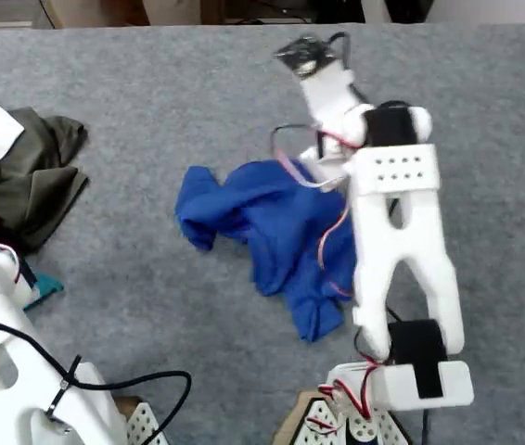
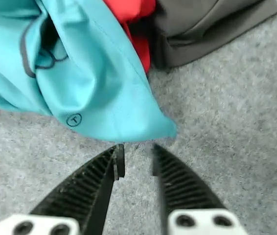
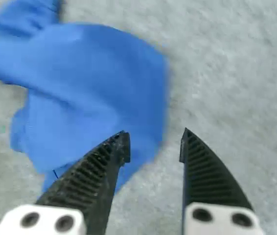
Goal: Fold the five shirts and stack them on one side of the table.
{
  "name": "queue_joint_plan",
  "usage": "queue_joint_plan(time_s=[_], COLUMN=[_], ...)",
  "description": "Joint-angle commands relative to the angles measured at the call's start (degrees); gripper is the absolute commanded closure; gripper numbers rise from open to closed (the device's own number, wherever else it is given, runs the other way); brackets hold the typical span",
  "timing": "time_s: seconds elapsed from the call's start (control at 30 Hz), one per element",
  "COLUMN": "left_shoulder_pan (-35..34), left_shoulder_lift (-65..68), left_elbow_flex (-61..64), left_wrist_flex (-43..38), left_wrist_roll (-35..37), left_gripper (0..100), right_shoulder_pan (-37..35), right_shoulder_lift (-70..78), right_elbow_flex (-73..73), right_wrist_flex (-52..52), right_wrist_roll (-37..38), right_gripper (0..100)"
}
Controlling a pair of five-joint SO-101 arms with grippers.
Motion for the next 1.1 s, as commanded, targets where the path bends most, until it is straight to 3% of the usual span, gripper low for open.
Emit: queue_joint_plan(time_s=[0.0,0.17,0.27,0.4,0.57,0.77,0.83,0.93,1.07], left_shoulder_pan=[0.18,5.19,9.49,9.67,9.41,9.32,9.23,9.23,9.23], left_shoulder_lift=[-0.84,-0.75,-1.01,-2.15,-2.77,-2.77,-2.77,-2.77,-2.77], left_elbow_flex=[4.4,17.58,26.11,26.55,27.16,27.16,27.16,27.16,27.25], left_wrist_flex=[-5.36,-19.69,-25.23,-26.81,-26.9,-26.9,-26.9,-26.9,-27.08], left_wrist_roll=[-0.26,0.09,0.09,0.09,0.09,0.0,0.0,-0.09,-0.18], left_gripper=[83,83,83,88,93,93,93,93,93], right_shoulder_pan=[3.47,-1.89,-8.48,-16.84,-23.34,-23.87,-22.64,-20.26,-16.13], right_shoulder_lift=[0.4,0.57,0.84,1.36,10.15,28.09,33.36,38.99,43.12], right_elbow_flex=[0.31,0.13,0.04,0.13,0.04,-6.46,-11.56,-21.05,-34.24], right_wrist_flex=[-0.62,3.25,3.87,0.79,-4.48,-9.05,-7.12,-2.46,6.07], right_wrist_roll=[2.2,3.96,5.54,5.36,5.36,5.36,5.36,5.36,5.36], right_gripper=[81.7,81.9,88.6,93.1,82.3,78.4,83.5,99.1,99.1])
